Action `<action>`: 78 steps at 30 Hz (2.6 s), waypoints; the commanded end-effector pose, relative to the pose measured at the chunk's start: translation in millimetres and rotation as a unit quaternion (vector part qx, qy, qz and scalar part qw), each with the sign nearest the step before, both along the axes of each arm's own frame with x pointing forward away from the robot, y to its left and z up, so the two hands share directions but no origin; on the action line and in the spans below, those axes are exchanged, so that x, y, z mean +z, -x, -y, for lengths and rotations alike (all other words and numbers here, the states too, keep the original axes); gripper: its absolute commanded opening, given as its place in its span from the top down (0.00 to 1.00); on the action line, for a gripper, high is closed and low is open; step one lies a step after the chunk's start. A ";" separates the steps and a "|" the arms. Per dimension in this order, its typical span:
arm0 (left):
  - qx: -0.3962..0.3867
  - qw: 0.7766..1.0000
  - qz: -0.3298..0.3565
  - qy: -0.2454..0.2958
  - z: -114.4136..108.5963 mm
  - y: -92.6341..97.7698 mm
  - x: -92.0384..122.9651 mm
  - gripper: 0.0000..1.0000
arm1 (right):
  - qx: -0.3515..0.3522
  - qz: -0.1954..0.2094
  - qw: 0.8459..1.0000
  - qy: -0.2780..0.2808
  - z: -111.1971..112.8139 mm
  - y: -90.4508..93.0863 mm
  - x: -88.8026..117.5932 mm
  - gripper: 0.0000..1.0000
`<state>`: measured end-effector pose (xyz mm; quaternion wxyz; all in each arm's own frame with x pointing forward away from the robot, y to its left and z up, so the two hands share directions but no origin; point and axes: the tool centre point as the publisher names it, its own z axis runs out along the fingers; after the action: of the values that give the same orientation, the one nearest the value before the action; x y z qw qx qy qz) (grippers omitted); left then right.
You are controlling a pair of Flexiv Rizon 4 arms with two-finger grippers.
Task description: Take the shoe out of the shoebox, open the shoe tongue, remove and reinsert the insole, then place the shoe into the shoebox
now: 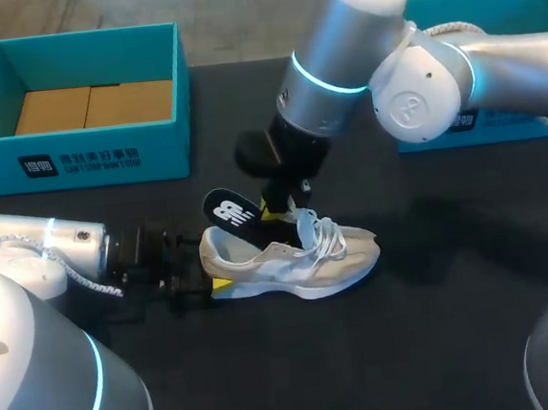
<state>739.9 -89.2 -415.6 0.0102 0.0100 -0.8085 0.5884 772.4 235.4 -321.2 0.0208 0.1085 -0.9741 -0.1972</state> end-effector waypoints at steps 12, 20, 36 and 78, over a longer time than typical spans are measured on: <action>0.000 1.000 0.001 0.000 -0.6 1.8 -2.6 1.00 | 0.055 -0.011 0.998 0.002 -37.0 -6.9 7.9 1.00; 0.000 1.000 0.001 0.000 -0.6 1.8 -2.6 1.00 | 0.063 -0.031 0.997 -0.007 -42.9 -0.4 0.7 1.00; 0.000 1.000 0.001 0.000 -0.6 1.8 -2.6 1.00 | 0.002 -0.122 0.992 -0.039 -14.4 -4.9 19.0 0.29; 0.000 1.000 0.001 0.000 -0.6 1.8 -2.6 1.00 | -0.049 -0.318 0.947 -0.018 -33.2 15.2 -5.2 0.50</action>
<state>739.6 -89.0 -415.5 0.0103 0.0098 -0.8084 0.5885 760.0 267.5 -326.2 0.3192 -0.0061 -0.9175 -0.2373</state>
